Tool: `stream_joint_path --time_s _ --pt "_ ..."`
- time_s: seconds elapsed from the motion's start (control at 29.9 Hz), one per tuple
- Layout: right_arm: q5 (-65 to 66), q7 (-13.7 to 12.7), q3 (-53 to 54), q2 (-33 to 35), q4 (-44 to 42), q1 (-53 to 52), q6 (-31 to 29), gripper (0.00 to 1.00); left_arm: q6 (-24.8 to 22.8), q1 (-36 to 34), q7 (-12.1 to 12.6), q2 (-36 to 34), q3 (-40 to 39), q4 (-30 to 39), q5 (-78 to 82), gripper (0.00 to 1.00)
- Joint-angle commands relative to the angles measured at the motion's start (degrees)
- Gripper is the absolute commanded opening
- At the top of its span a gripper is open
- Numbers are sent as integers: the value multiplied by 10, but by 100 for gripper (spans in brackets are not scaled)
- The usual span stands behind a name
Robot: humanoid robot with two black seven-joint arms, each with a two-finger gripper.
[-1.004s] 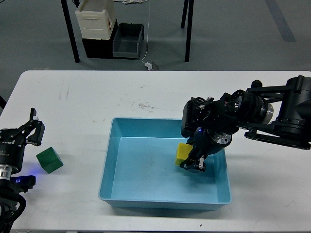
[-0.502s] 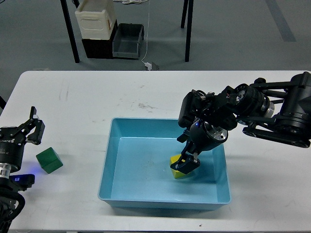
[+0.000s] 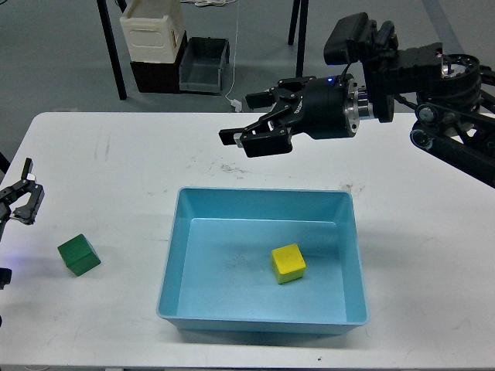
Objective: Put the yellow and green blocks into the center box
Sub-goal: 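Withdraw the right gripper up and out of the tub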
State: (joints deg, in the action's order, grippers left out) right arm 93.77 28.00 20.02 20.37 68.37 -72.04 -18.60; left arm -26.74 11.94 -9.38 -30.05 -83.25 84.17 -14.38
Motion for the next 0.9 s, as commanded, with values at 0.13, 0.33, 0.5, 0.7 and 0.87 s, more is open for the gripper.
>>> stream_joint_path --time_s 0.13,0.33,0.5,0.7,0.87 --pt "-183 0 112 -7 3 102 19 100 32 -59 -23 -118 -36 -22 137 99" --pt "-270 0 204 -35 9 181 92 100 42 -103 -52 -152 -43 -74 308 100" --pt "-339 0 262 -69 7 230 187 100 9 -104 -186 -217 -50 -75 439 100" --pt "-406 -65 362 -118 9 318 224 100 5 -133 -186 -224 -51 -69 487 100" --pt "-431 -71 434 -116 40 426 215 100 -8 -148 -186 -231 -55 -64 488 100"
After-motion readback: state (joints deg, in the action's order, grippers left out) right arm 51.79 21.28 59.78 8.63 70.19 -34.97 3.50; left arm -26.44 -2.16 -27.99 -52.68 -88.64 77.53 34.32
